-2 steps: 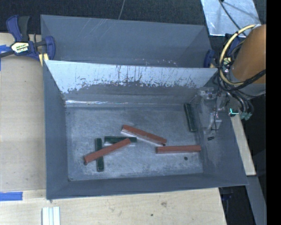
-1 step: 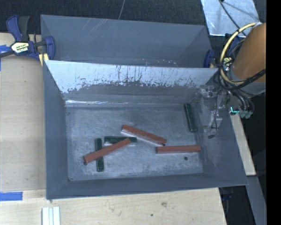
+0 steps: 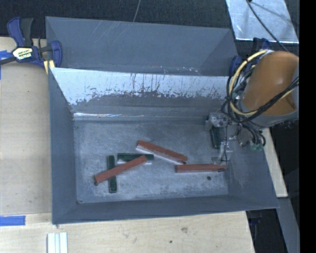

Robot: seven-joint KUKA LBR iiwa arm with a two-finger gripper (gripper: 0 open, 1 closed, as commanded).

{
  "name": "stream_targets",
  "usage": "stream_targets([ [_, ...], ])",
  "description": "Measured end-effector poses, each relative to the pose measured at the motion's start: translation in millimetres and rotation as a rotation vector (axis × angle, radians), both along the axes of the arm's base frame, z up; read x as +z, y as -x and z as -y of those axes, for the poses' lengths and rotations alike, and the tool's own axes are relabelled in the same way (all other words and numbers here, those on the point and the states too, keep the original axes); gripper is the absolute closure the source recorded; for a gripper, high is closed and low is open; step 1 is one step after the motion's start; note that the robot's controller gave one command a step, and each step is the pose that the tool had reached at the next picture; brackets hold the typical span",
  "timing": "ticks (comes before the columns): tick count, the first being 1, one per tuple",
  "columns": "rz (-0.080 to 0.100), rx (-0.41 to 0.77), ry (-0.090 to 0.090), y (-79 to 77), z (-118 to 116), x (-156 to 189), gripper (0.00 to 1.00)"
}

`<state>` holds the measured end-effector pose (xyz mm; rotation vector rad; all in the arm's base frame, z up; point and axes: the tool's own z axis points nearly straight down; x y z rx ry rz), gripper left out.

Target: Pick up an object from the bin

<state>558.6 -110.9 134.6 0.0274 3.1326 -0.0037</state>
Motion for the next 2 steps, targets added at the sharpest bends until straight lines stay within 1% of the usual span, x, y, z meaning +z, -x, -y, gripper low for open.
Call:
stream_targets([
  [1,-0.004,0.057,-0.001,6.9,-13,-59,0.0],
  [2,-0.011,0.019,-0.001,1.8,-26,-68,0.0],
])
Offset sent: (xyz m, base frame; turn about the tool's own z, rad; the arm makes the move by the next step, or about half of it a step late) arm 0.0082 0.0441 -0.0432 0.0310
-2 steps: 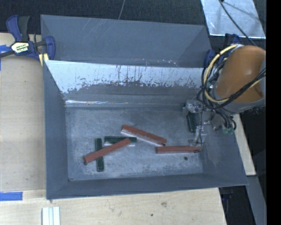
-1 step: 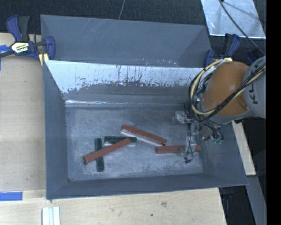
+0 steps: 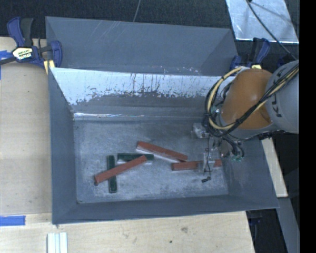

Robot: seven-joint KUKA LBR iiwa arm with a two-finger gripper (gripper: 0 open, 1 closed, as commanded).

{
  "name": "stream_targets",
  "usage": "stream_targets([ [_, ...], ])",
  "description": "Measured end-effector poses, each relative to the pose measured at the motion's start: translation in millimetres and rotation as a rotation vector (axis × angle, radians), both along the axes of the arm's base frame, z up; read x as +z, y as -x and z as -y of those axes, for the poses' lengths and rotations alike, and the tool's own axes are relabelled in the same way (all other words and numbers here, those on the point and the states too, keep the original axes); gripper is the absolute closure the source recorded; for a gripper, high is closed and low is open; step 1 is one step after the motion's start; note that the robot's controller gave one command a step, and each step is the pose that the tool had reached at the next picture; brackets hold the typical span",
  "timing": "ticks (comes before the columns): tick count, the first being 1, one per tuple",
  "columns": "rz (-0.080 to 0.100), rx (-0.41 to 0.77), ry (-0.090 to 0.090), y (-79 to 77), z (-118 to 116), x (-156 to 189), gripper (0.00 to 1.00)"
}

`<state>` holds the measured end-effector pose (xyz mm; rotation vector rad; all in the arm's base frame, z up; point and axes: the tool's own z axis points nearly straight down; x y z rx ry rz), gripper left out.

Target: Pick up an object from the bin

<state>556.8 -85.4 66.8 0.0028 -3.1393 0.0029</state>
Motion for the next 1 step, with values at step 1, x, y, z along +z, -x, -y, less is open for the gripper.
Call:
stream_targets([
  [1,0.005,0.009,-0.002,73.2,-26.5,3.9,1.0],
])
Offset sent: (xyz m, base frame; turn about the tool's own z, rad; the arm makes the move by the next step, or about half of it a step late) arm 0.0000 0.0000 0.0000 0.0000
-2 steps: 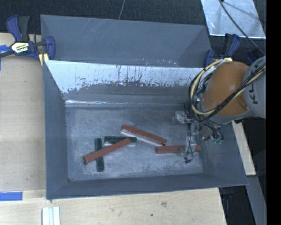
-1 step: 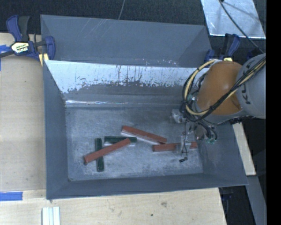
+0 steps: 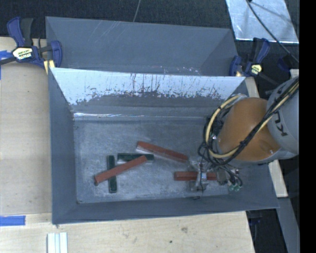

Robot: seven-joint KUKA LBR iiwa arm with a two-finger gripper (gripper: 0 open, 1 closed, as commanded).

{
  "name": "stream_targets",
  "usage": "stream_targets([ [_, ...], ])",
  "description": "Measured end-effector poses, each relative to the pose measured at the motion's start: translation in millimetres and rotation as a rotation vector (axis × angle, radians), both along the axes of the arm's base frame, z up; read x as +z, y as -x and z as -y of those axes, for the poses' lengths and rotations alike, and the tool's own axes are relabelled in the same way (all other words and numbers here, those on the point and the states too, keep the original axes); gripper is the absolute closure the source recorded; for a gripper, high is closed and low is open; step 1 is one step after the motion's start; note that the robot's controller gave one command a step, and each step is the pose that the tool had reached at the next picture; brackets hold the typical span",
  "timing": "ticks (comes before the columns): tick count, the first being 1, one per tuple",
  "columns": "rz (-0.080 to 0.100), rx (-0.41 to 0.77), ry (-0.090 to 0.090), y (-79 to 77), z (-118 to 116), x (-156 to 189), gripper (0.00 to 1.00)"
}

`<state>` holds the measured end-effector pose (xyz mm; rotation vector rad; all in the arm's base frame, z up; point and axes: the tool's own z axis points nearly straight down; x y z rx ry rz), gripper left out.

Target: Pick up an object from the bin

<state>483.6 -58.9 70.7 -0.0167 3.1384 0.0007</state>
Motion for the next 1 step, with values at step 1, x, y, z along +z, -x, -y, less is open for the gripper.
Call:
stream_targets([
  [1,0.0,0.001,0.0,-0.1,-0.1,0.1,1.0],
])
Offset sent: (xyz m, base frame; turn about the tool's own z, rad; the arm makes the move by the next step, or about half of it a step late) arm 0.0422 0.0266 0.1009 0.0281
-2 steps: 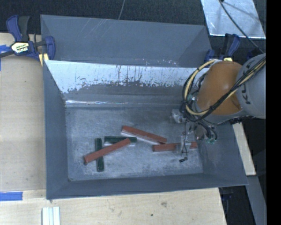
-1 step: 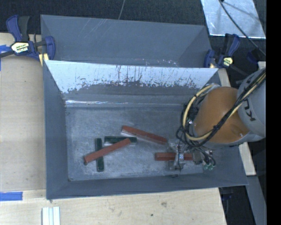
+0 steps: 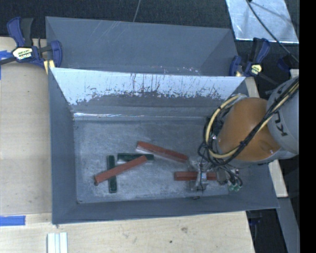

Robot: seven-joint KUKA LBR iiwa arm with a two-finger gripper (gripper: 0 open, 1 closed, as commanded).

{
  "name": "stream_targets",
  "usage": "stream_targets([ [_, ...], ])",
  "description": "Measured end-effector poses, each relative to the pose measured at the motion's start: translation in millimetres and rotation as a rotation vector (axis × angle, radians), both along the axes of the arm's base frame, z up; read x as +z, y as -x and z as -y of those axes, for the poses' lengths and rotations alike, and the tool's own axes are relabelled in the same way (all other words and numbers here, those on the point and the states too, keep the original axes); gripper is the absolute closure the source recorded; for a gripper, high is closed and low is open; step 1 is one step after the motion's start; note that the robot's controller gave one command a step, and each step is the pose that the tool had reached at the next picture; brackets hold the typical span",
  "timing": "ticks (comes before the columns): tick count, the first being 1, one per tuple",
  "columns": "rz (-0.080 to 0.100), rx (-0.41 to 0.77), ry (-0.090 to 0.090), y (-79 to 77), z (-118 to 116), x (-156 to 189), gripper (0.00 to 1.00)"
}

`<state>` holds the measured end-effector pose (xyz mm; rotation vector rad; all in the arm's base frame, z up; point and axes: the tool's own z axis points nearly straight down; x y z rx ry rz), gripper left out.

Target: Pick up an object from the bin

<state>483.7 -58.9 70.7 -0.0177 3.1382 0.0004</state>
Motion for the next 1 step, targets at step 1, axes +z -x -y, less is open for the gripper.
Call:
stream_targets([
  [1,0.0,-0.028,0.001,-42.9,-26.3,101.0,1.0],
])
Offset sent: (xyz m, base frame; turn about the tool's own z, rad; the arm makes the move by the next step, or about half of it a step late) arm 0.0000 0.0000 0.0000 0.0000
